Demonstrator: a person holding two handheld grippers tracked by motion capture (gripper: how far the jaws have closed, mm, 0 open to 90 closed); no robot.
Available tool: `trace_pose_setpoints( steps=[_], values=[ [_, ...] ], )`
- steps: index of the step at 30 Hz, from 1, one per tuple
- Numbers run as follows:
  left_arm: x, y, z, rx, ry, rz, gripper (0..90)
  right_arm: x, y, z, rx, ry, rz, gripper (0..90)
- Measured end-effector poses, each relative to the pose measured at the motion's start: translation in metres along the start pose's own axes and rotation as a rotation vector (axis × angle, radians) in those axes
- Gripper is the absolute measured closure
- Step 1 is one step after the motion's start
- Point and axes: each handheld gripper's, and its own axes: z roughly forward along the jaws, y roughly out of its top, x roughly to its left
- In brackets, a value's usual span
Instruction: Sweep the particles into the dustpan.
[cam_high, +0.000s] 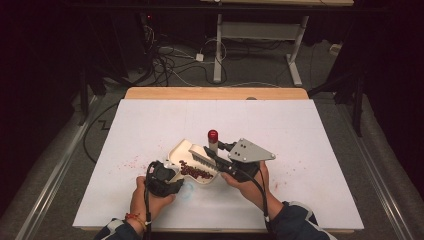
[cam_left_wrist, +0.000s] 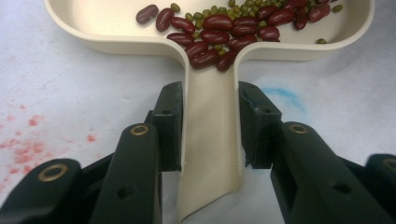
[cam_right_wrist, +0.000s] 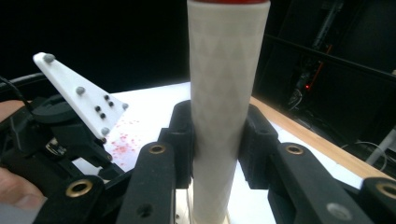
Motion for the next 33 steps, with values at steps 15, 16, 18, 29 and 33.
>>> trace_pose_setpoints(
  steps=[15, 16, 18, 29, 33],
  values=[
    [0.011, -0.003, -0.005, -0.024, 0.008, -0.025, 63.6, -0.028, -0.004, -0.023, 0.02, -0.008, 0.003, 70.1],
    [0.012, -0.004, -0.006, -0.027, 0.009, -0.027, 63.6, -0.03, -0.004, -0.026, 0.022, -0.008, 0.002, 70.0],
    [0.015, -0.004, -0.008, -0.031, 0.012, -0.027, 63.6, -0.035, -0.004, -0.032, 0.023, -0.012, 0.007, 70.0],
    [0.026, -0.007, -0.011, -0.046, 0.02, -0.048, 63.7, -0.058, -0.007, -0.073, 0.019, -0.03, 0.028, 70.0],
    [0.028, -0.008, -0.011, -0.05, 0.026, -0.053, 63.7, -0.065, -0.013, -0.088, 0.036, -0.041, 0.028, 70.0]
  ],
)
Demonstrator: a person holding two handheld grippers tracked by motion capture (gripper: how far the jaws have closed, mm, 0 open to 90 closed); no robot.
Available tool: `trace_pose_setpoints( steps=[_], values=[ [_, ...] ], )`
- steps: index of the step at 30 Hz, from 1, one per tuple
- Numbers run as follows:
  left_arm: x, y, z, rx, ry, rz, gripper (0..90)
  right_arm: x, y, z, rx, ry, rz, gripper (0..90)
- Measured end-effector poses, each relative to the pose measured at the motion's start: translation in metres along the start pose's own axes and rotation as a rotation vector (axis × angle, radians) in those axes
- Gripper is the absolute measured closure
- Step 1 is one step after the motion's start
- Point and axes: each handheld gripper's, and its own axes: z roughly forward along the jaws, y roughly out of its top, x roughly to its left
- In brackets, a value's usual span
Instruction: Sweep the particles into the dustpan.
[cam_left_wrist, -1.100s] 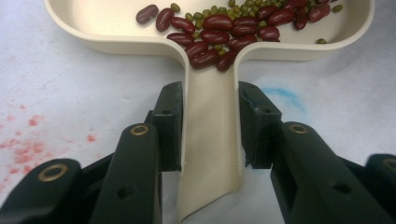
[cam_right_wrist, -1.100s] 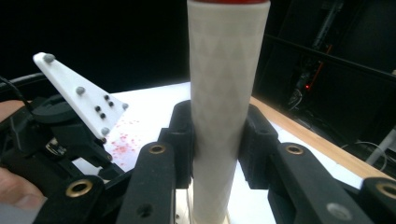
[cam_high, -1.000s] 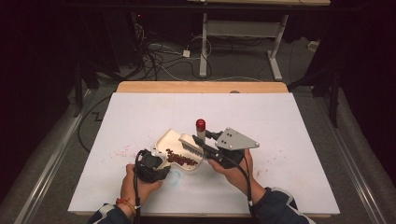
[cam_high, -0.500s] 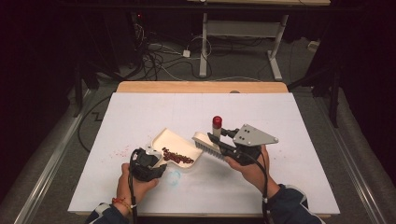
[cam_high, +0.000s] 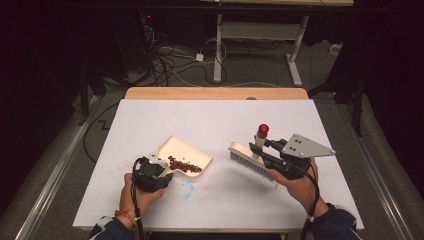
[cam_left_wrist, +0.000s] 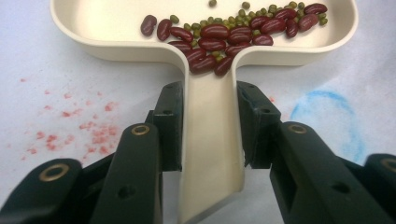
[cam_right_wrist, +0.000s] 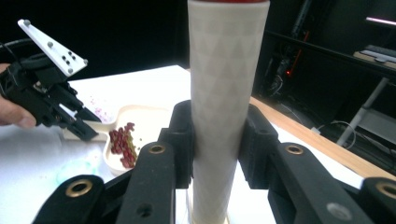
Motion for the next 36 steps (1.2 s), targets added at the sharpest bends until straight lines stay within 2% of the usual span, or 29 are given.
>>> trace_pose_setpoints(
  steps=[8, 14, 28, 33, 36],
  values=[
    [0.004, -0.001, 0.0, -0.003, 0.026, -0.003, 63.7, -0.014, -0.013, -0.025, 0.041, -0.003, -0.001, 70.0],
    [0.007, -0.003, 0.001, -0.004, 0.036, -0.021, 63.6, -0.022, -0.019, -0.039, 0.051, 0.006, 0.007, 70.0],
    [0.013, -0.006, 0.004, 0.003, 0.061, -0.05, 63.5, -0.032, -0.024, -0.05, 0.075, 0.027, 0.027, 70.0],
    [0.019, -0.008, 0.002, 0.001, 0.075, -0.071, 63.5, -0.032, -0.021, -0.052, 0.084, 0.04, 0.022, 70.0],
    [0.023, -0.009, 0.002, -0.004, 0.075, -0.099, 63.5, -0.032, -0.02, -0.054, 0.085, 0.051, 0.024, 70.0]
  ],
)
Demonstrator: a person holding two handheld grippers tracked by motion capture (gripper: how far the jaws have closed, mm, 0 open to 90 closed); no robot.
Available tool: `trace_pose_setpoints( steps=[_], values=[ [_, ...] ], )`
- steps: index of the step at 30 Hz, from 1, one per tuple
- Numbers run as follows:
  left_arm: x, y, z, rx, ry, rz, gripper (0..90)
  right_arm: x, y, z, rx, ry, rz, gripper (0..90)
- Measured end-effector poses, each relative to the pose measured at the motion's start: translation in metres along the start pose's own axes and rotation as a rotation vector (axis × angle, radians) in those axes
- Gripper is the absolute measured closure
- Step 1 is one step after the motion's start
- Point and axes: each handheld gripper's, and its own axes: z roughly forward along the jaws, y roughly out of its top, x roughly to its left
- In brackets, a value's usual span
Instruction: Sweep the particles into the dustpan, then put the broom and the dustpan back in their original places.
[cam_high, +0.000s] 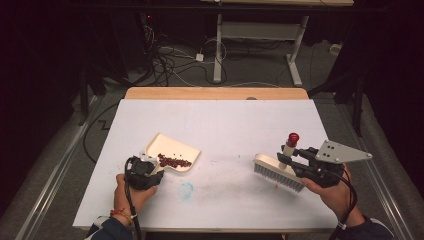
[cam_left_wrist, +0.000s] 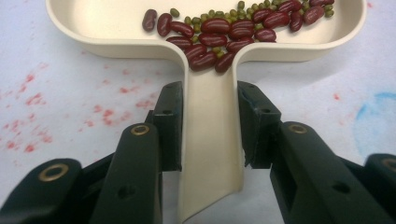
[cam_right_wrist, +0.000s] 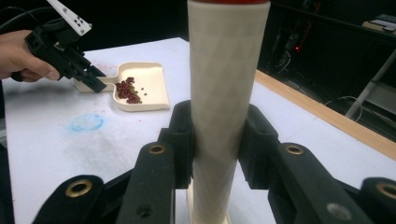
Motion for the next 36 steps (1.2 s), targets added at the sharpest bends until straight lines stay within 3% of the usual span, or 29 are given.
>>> trace_pose_setpoints(
  steps=[9, 15, 19, 24, 28, 31, 36],
  values=[
    [0.009, -0.004, -0.002, -0.009, 0.018, -0.051, 63.5, 0.0, 0.007, -0.014, 0.02, 0.042, -0.01, 69.9],
    [0.011, -0.004, -0.001, -0.026, 0.054, -0.088, 63.5, -0.002, 0.007, -0.022, 0.046, 0.13, -0.002, 69.9],
    [0.009, -0.003, 0.0, -0.038, 0.06, -0.114, 63.3, -0.004, 0.004, -0.017, 0.096, 0.194, 0.001, 69.9],
    [-0.001, -0.002, 0.0, -0.037, 0.026, -0.092, 59.6, -0.017, 0.0, 0.003, 0.141, 0.227, 0.028, 69.8],
    [-0.007, -0.001, -0.001, -0.033, 0.03, -0.055, 56.8, -0.037, -0.001, 0.022, 0.156, 0.213, 0.073, 68.1],
    [-0.004, -0.005, -0.006, -0.088, -0.023, -0.049, 50.5, -0.055, 0.0, 0.035, 0.171, 0.171, 0.115, 66.0],
    [-0.005, -0.014, -0.018, -0.141, -0.048, 0.011, 45.7, -0.077, -0.006, 0.06, 0.2, 0.109, 0.181, 61.8]
  ],
)
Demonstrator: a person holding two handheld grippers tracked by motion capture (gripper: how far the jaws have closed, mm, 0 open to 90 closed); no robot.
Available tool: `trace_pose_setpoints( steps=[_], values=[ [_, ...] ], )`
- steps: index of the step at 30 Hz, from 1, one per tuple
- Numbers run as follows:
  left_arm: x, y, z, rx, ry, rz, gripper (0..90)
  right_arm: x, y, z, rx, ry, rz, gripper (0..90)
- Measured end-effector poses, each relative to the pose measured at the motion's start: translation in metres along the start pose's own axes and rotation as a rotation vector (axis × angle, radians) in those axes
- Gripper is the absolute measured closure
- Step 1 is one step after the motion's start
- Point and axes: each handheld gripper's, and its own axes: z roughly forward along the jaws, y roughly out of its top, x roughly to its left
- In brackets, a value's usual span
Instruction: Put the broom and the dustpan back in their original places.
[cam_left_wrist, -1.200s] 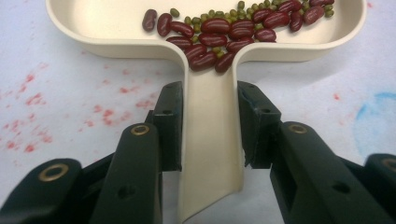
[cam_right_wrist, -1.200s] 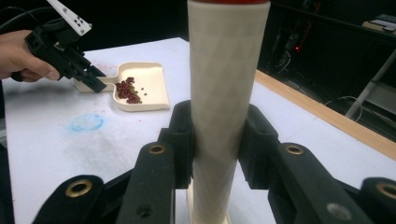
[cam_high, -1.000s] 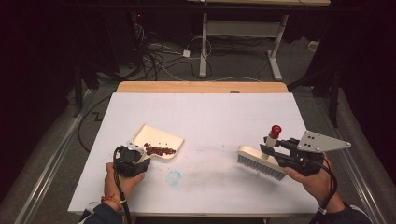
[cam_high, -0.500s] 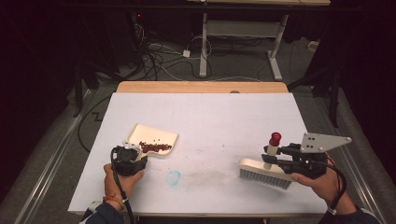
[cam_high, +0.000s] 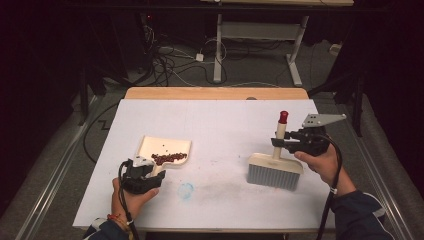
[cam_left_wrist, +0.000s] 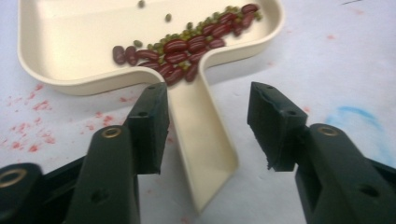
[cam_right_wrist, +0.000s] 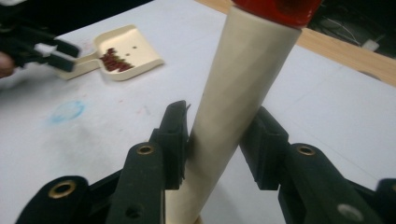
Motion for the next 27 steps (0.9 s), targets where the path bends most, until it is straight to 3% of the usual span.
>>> trace_pose_setpoints(
  steps=[3, 6, 9, 13, 19, 25, 27],
  values=[
    [0.001, -0.004, -0.007, -0.034, -0.011, 0.056, 38.9, -0.01, 0.001, 0.013, 0.025, -0.051, 0.031, 59.5],
    [0.003, -0.008, -0.014, -0.085, 0.011, 0.131, 35.2, -0.017, 0.003, 0.026, 0.059, -0.104, 0.045, 57.8],
    [0.007, -0.013, -0.022, -0.119, 0.025, 0.167, 30.5, -0.023, 0.004, 0.04, 0.087, -0.136, 0.072, 57.3],
    [0.012, -0.02, -0.027, -0.134, 0.036, 0.18, 25.7, -0.029, 0.006, 0.056, 0.124, -0.17, 0.083, 56.6],
    [0.016, -0.026, -0.028, -0.13, 0.031, 0.183, 24.9, -0.035, 0.002, 0.08, 0.187, -0.262, 0.098, 54.1],
    [0.013, -0.028, -0.026, -0.137, 0.022, 0.215, 22.7, -0.041, -0.006, 0.094, 0.19, -0.352, 0.138, 52.5],
    [0.012, -0.028, -0.025, -0.137, 0.023, 0.223, 22.6, -0.043, -0.007, 0.095, 0.161, -0.39, 0.171, 53.0]
  ],
)
